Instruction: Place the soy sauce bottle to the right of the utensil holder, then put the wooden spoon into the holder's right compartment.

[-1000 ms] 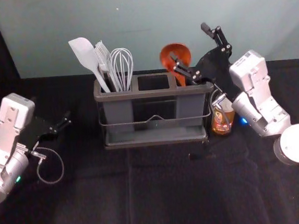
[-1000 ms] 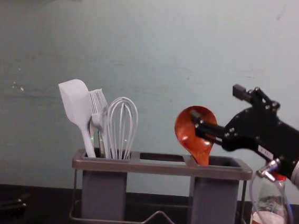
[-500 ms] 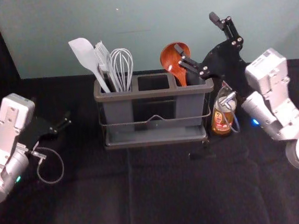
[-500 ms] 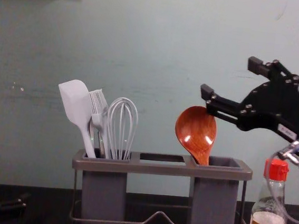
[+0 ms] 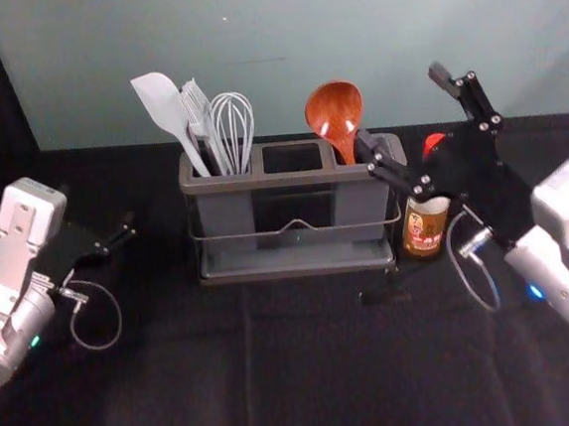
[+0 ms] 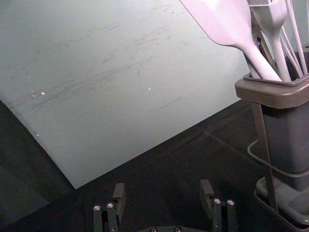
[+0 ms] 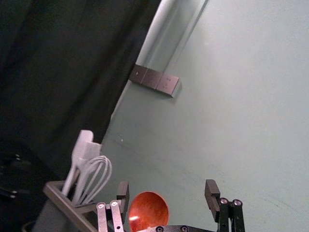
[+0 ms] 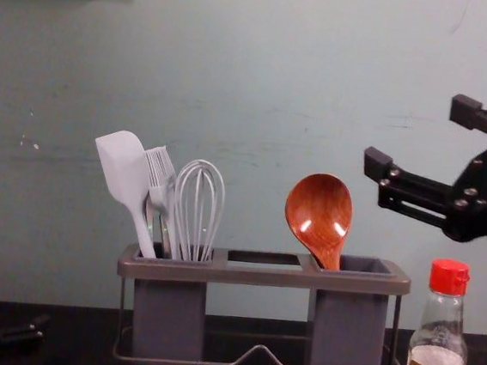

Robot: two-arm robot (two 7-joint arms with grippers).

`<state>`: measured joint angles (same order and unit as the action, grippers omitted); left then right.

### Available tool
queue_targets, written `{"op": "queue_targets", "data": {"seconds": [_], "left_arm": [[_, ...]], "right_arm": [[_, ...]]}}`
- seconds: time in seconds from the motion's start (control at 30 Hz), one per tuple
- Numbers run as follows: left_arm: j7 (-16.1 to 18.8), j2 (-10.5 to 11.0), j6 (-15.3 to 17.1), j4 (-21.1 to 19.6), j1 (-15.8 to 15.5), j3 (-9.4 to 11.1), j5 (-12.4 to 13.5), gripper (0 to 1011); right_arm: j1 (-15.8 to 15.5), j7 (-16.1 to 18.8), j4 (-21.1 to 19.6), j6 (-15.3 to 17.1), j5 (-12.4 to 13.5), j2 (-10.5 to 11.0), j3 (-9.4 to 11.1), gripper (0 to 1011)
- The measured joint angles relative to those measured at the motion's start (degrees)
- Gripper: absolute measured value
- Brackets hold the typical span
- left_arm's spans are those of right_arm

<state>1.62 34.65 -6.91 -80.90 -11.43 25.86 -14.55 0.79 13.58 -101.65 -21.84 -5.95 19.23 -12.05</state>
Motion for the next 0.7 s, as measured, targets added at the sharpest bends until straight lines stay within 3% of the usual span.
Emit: {"op": "queue_targets", "data": {"seconds": [0.23,0.43,0.5,0.7], "left_arm": [[0.0,0.0,0.0,0.0,0.0,0.0,0.0,1005],[0.0,0.0,0.0,0.0,0.0,0.0,0.0,1005],[0.0,0.0,0.0,0.0,0.0,0.0,0.0,1005],[0.0,0.0,0.0,0.0,0.0,0.0,0.0,1005]], "right_arm": [[-6.3,0.9,-5.4,0.8,0.8,1.9,1.3,1003],[-12.6,2.5,-10.7,7.7,2.3,4.4,2.8,1003],[-13.2,2.5,-11.1,8.2,2.3,4.5,3.0,1003],[-20.1,0.9,-14.9,13.7,2.6,4.9,6.0,1002]]}}
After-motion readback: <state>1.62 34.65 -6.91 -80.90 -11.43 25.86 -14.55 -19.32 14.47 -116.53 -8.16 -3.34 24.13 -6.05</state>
